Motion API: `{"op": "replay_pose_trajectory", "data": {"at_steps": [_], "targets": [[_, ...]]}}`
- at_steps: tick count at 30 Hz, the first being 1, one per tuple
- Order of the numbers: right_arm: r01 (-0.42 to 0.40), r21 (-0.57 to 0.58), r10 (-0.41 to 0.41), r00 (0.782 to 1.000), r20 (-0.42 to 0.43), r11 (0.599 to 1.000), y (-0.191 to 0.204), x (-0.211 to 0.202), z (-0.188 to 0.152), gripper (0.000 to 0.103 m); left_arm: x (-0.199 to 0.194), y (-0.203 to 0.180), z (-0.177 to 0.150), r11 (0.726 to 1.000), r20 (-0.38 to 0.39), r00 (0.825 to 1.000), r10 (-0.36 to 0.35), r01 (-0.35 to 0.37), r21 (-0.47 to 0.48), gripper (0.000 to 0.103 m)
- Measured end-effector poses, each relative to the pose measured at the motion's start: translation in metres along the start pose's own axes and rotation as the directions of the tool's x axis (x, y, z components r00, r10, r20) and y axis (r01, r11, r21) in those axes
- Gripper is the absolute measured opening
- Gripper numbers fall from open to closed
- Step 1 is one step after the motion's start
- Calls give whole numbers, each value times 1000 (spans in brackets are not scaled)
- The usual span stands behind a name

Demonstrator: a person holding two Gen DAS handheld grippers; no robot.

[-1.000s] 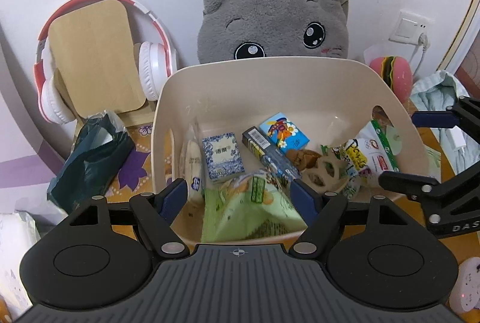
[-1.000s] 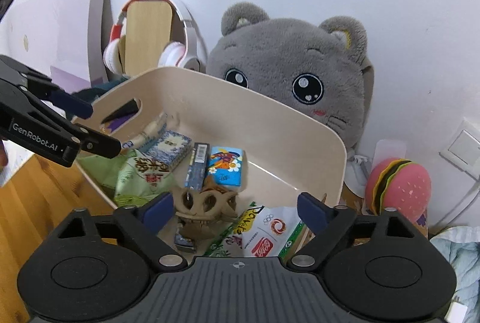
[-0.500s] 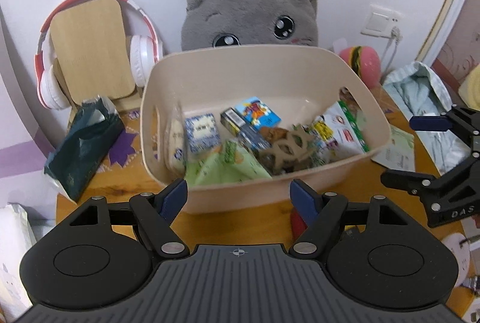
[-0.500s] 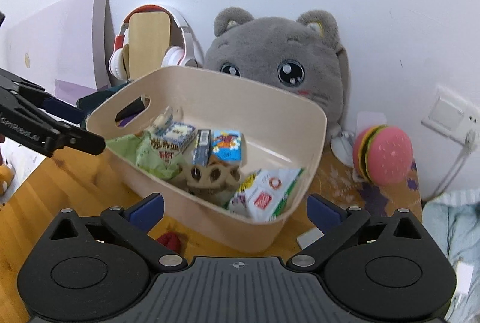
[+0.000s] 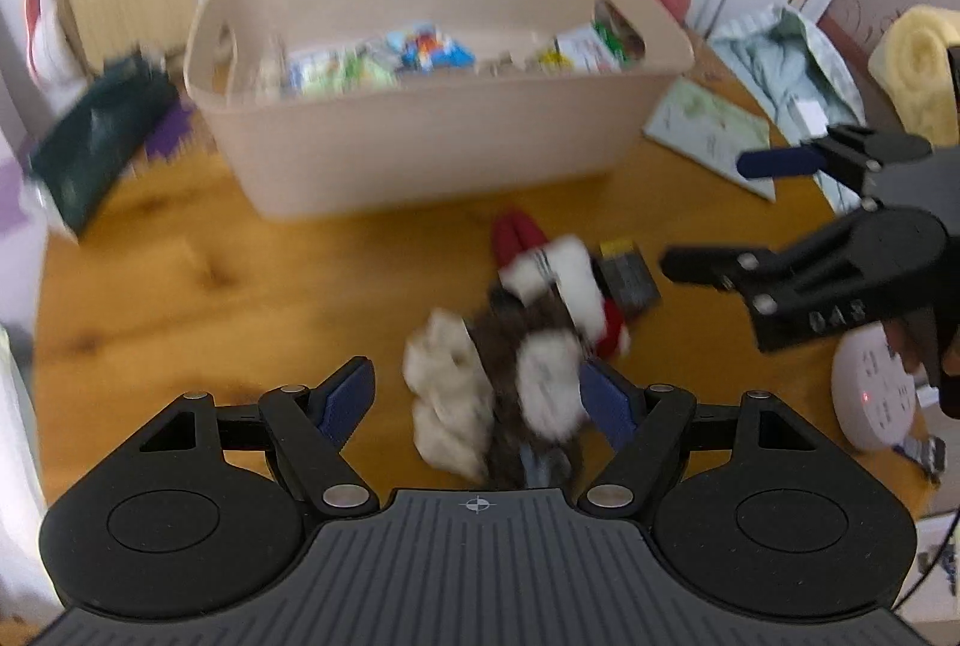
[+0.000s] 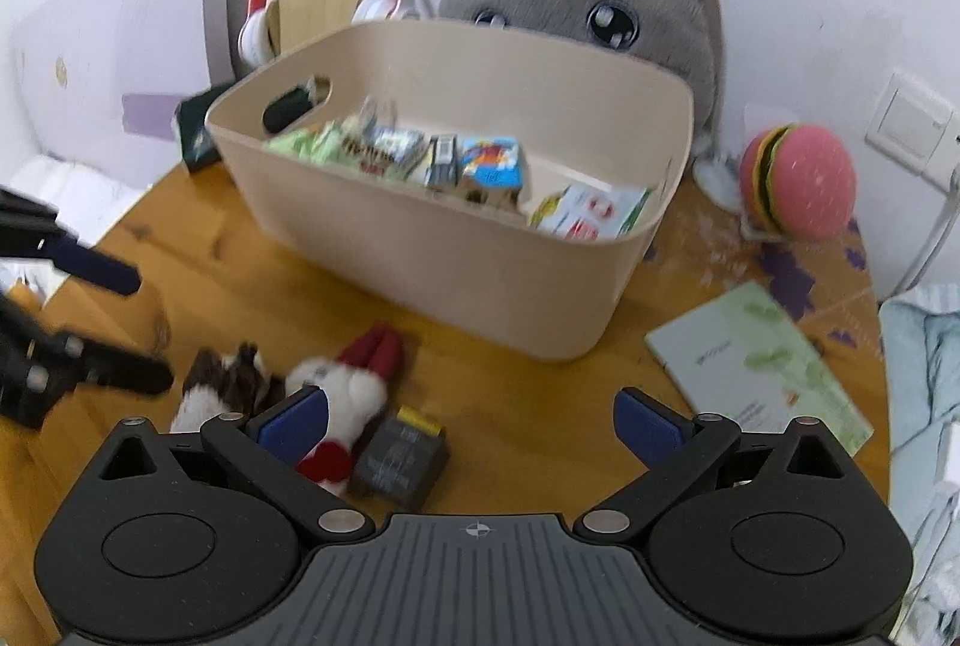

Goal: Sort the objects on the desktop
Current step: 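Reach left tool to the brown plush keychain while right tool reaches the small black box, then grasp the brown plush keychain with left tool while right tool grasps the black box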

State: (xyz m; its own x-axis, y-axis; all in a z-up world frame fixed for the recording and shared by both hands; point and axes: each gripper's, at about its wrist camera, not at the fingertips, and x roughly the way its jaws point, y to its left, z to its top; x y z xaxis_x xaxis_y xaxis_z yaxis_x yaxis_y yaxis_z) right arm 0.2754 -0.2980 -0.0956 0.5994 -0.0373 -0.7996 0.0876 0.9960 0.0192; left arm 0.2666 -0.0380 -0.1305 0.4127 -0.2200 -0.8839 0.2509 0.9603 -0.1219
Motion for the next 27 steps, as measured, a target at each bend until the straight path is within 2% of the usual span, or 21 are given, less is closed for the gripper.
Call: {"op": "replay_pose_trajectory", "data": {"at_steps": [7,11,18,20,24,27], "targets": [[-7,-6,6,999,-41,1000,13,10,-12,103,15,-6,-29,994,-71,997,-29,21,-106,77],[-8,-4,7,998,-55,1000,16,15,-15,103,24,-3,-36,981,-92,995,-34,16,-194,77],[29,2,-29,995,-91,1000,19,27,-17,103,40,6,-34,931,-109,990,-93,48,-361,77],[35,4,-35,995,-97,999,18,31,-18,103,44,10,-34,911,-114,986,-120,64,-407,77],[56,16,-54,993,-109,998,17,37,-19,103,52,19,-34,852,-103,977,-186,108,-512,75],[75,19,-73,991,-113,997,15,41,-19,103,57,23,-34,825,-123,975,-187,88,-558,69]]}}
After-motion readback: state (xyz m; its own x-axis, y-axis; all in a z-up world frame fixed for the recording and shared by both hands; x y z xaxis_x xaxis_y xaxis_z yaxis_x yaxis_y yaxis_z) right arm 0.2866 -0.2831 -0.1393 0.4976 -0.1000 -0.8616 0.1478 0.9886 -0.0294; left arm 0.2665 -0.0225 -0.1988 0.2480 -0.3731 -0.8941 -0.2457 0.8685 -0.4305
